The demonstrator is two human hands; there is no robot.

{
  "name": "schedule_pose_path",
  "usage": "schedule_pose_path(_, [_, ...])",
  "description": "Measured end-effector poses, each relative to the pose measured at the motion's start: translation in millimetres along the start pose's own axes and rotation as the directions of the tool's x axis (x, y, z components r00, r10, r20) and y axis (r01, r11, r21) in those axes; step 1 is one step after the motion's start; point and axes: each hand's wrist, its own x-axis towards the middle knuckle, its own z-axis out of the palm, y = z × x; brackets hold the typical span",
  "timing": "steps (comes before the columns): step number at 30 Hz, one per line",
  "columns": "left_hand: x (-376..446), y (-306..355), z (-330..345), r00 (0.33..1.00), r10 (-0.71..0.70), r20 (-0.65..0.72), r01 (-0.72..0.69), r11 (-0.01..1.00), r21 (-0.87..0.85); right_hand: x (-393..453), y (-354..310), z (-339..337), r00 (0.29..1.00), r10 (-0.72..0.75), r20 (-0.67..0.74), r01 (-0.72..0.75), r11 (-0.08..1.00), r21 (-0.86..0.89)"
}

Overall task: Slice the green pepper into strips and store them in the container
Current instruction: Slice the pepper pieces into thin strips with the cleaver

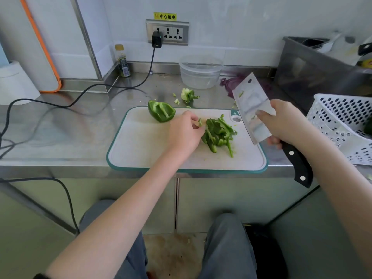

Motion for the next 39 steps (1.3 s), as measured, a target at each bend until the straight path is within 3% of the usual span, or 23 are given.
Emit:
schedule_pose_path(3, [-4.0,8.2,6.3,0.99,-0.126,0.057,0.13,0.987,-0.089,4.8,10.4,0.6,0.999,0.038,-0.008,-0.038,0.999,0.02])
schedule_pose_path(8, [-26.5,34.4,32.8,0.939,-0.19,0.288,0.254,0.946,-0.202,9.6,11.2,10.2,1.0,0.023,0.017,-0.024,0.998,0.063])
schedule_pose_path(14, [-6.4,61.3,49.6,0.903,-0.25,0.348,0.367,0.871,-0.327,5.8,11.9,11.4,1.0,-0.014,0.019,0.013,0.997,0.081])
schedule_pose_path(17, [-0.5,48.5,40.7,0.939,-0.176,0.295,0.261,0.924,-0.28,1.0,15.6,8.7,1.0,-0.007,0.011,0.006,0.996,0.089])
schedule_pose_path(19, [2.9,25.7,19.7,0.998,-0.037,0.058,0.045,0.989,-0.138,-1.7,15.0,8.9,1.0,-0.024,0.012,0.023,0.996,0.088])
schedule_pose_path(20, [5.6,11.8,5.8,0.996,0.04,-0.081,-0.045,0.997,-0.055,-2.3,13.2,9.7,0.999,-0.031,0.015,0.03,0.995,0.092])
schedule_pose_path(22, [12.9,-14.1,-23.6,0.958,0.124,-0.259,-0.096,0.988,0.118,-3.2,6.1,12.9,0.999,-0.044,0.028,0.041,0.993,0.11])
schedule_pose_path(23, [18.5,-26.3,-35.9,0.953,0.106,-0.285,-0.048,0.978,0.203,-3.6,1.8,14.9,0.998,-0.055,0.037,0.05,0.992,0.12])
schedule_pose_path(25, [32.0,-45.6,-52.7,0.97,-0.028,-0.241,0.102,0.947,0.304,-4.7,-8.2,20.1,0.995,-0.081,0.059,0.072,0.988,0.138])
schedule_pose_path(28, [49.5,-60.9,-63.5,0.982,-0.178,-0.07,0.19,0.949,0.253,-9.3,-21.7,27.8,0.989,-0.114,0.098,0.1,0.985,0.14])
schedule_pose_path(31, [59.1,-66.3,-61.3,0.992,-0.109,0.059,0.099,0.983,0.152,-16.2,-27.3,33.9,0.985,-0.12,0.124,0.105,0.987,0.125])
schedule_pose_path(39, [30.4,-51.1,-72.4,0.983,0.089,0.162,-0.104,0.991,0.084,-26.2,-40.8,52.7,0.972,-0.136,0.192,0.119,0.988,0.098])
